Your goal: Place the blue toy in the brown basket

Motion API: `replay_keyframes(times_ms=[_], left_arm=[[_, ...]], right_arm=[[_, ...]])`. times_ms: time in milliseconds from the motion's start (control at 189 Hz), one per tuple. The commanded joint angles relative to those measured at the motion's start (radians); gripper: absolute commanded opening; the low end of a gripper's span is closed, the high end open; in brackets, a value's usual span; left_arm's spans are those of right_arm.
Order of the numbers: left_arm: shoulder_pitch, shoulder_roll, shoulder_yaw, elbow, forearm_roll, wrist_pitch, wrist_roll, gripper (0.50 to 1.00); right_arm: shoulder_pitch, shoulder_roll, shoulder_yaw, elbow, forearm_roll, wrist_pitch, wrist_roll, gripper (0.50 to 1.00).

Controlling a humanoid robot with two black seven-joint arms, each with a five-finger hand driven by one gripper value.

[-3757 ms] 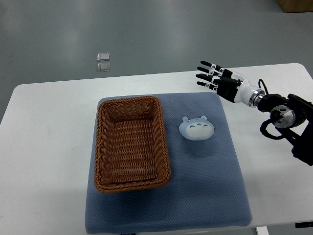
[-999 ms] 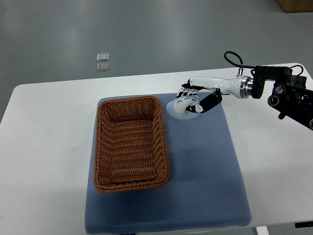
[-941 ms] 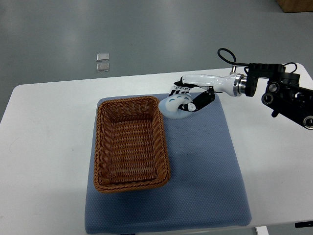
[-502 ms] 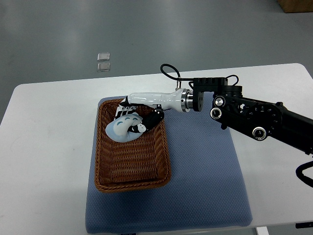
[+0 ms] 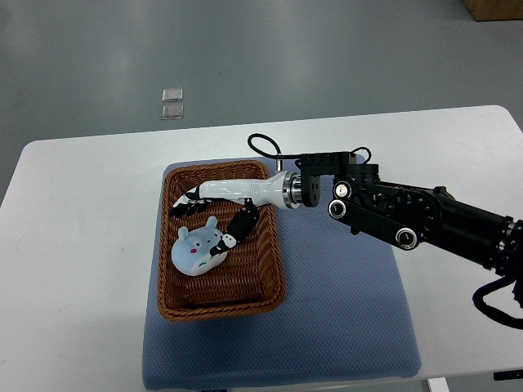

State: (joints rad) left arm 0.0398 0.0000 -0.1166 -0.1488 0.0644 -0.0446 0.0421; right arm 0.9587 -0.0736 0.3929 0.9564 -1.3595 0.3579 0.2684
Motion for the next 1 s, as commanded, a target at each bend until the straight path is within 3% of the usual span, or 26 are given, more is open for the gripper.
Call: replay_keyframes(times_ms=[0, 137, 306, 386, 486, 560, 782, 888, 993], left_arm=[[0.0, 0.0, 0.0, 0.0, 0.0, -0.001, -0.001, 1.0], [0.0, 0.0, 0.0, 0.0, 0.0, -0.001, 0.001, 1.0], [0.0, 0.0, 0.0, 0.0, 0.0, 0.0, -0.001, 1.0], [0.0, 0.0, 0.0, 0.0, 0.0, 0.0, -0.001, 1.0], [0.0, 0.0, 0.0, 0.0, 0.0, 0.0, 0.001, 1.0], [0.0, 0.0, 0.0, 0.0, 0.0, 0.0, 0.001, 1.0], [0.0, 0.0, 0.0, 0.0, 0.0, -0.001, -0.001, 1.0], [0.0, 0.0, 0.0, 0.0, 0.0, 0.0, 0.001, 1.0], [0.0, 0.0, 0.0, 0.0, 0.0, 0.0, -0.001, 1.0]], right_arm=[[0.0, -0.028, 0.017, -0.001, 0.014, 0.003, 0.0, 0.858], [0.0, -0.051, 0.089, 0.001, 0.076, 0.021, 0.0, 0.86], [-0.002, -0.115, 0.136, 0.001, 0.332, 0.038, -0.018, 0.86], [-0.002, -0.137, 0.141, 0.001, 0.482, 0.038, -0.104, 0.887], [-0.02, -0.179, 0.191, -0.001, 0.718, 0.024, -0.297, 0.901], [-0.057, -0.199, 0.239, -0.002, 0.864, 0.023, -0.362, 0.901], [-0.147, -0.288, 0.311, -0.005, 1.155, -0.014, -0.368, 0.905], [-0.17, -0.295, 0.323, -0.019, 1.247, -0.073, -0.364, 0.911], [-0.183, -0.284, 0.323, -0.062, 1.274, -0.085, -0.362, 0.911]])
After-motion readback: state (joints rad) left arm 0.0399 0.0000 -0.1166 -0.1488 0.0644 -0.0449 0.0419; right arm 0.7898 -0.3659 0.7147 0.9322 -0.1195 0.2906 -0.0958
